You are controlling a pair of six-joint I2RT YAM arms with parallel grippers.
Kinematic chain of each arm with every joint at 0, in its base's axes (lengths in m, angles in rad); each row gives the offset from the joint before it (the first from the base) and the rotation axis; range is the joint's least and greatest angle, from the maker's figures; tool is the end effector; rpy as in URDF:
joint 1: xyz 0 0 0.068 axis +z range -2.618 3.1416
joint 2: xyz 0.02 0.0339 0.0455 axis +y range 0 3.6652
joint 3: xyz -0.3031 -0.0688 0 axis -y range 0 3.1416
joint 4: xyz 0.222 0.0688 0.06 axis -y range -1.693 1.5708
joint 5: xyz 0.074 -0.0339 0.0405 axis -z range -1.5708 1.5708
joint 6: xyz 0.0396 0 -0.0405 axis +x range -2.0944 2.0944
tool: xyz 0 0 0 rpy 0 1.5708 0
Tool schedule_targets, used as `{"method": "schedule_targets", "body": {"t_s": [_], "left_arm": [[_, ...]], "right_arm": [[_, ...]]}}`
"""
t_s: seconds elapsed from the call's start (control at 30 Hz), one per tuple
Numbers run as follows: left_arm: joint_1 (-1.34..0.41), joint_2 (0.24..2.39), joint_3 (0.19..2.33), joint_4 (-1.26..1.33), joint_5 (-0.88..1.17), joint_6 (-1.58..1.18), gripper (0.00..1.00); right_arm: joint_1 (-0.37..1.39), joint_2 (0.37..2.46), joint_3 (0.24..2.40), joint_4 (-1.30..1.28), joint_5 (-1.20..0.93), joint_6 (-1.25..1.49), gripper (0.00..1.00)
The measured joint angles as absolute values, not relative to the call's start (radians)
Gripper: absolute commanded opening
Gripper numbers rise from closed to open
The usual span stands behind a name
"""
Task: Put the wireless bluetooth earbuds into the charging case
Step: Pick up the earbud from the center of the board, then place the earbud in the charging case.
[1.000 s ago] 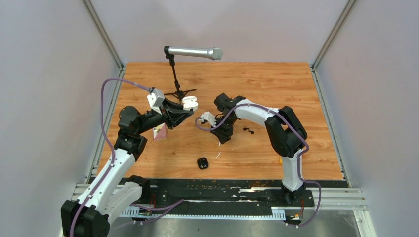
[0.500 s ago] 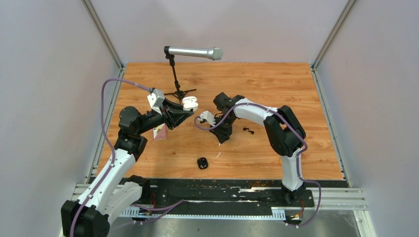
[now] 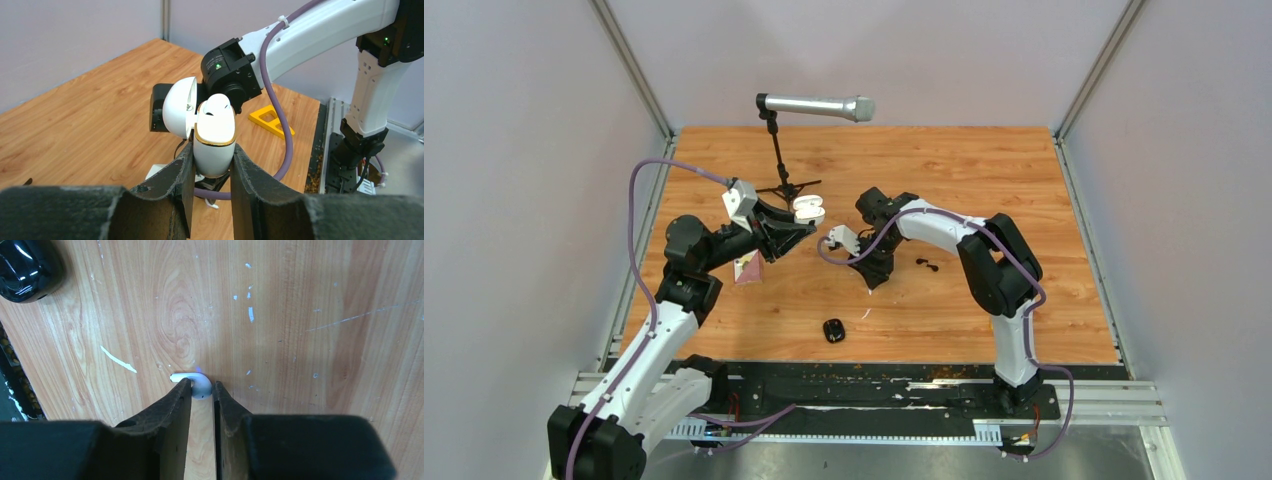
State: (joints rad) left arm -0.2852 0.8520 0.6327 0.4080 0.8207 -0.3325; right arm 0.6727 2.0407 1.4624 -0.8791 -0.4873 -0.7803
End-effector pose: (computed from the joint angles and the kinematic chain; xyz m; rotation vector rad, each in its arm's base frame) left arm 0.1352 -0.0698 0.3708 0.6816 1.3737 -1.0612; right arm 0.2921 0.2564 0.2044 -1.9698 2.1546 0.7157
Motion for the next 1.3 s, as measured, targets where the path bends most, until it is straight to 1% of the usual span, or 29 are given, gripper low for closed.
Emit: {"method": "schedule_targets", "body": {"t_s": [0.2, 0.5, 0.7, 0.9, 1.1, 1.2, 1.3], "left_arm": [[-0.285, 0.859, 0.632, 0.408, 0.82, -0.333, 0.0], [-0.285, 0.862, 0.629, 0.408, 0.82, -0.333, 0.0], [-0.285, 0.875, 0.629, 0.408, 0.82, -0.332, 0.0], [-0.285, 0.888, 0.629, 0.409, 0.817, -0.331, 0.0], [-0.285, 0.925, 0.629, 0.435, 0.802, -0.336, 0.0], [-0.286, 0.958, 0.627, 0.474, 0.799, -0.344, 0.0], [-0.29, 0.988, 0.622, 0.504, 0.799, -0.353, 0.0]], "right_arm": [[0.671, 2.041, 1.462, -0.879, -0.492, -0.791, 0.0], [0.671, 2.034, 1.464, -0.879, -0.489, -0.794, 0.0], [0.671, 1.956, 1.463, -0.879, -0.48, -0.795, 0.0], [0.671, 1.801, 1.459, -0.905, -0.459, -0.799, 0.0], [0.672, 1.552, 1.471, -0.928, -0.389, -0.823, 0.0], [0.679, 1.417, 1.472, -0.875, -0.35, -0.831, 0.0], [0.728, 1.287, 1.468, -0.769, -0.289, -0.854, 0.0]]}}
